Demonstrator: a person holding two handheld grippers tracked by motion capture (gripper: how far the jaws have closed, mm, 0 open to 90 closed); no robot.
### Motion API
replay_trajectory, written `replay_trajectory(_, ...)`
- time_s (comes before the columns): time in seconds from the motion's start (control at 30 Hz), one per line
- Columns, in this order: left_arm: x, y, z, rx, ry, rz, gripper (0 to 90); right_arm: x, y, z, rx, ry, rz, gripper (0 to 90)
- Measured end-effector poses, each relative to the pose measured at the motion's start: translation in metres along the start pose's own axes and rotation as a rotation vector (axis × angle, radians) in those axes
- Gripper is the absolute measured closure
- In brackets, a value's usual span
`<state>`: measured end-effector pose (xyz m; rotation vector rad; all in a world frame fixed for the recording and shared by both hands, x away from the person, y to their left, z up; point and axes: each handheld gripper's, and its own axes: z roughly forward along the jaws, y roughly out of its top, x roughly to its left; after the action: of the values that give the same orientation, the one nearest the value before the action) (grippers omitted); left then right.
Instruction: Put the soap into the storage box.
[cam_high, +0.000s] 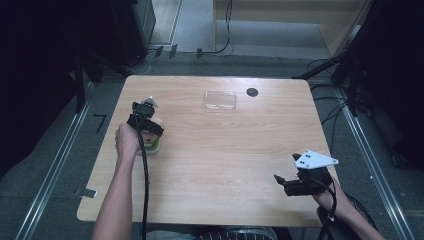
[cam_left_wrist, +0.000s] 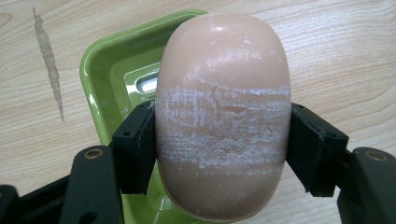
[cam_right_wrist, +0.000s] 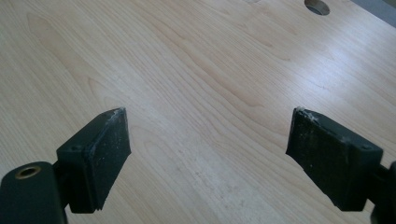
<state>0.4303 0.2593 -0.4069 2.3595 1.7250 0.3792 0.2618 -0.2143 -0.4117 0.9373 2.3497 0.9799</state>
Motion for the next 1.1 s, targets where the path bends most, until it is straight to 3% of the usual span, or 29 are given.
replay_trajectory(0.4,0.0012,0.0,0.0018,-0.024,0.008,-0.001,33.4,0.0,0.0,0.0,-0.001,0.0,0.0,13.4)
replay_trajectory(1.1,0.0081,-0.0018,0.008,-0.061,0.027,-0.046,33.3,-0.0003,-0.0001,0.0,-0.001,0.001,0.0,13.4)
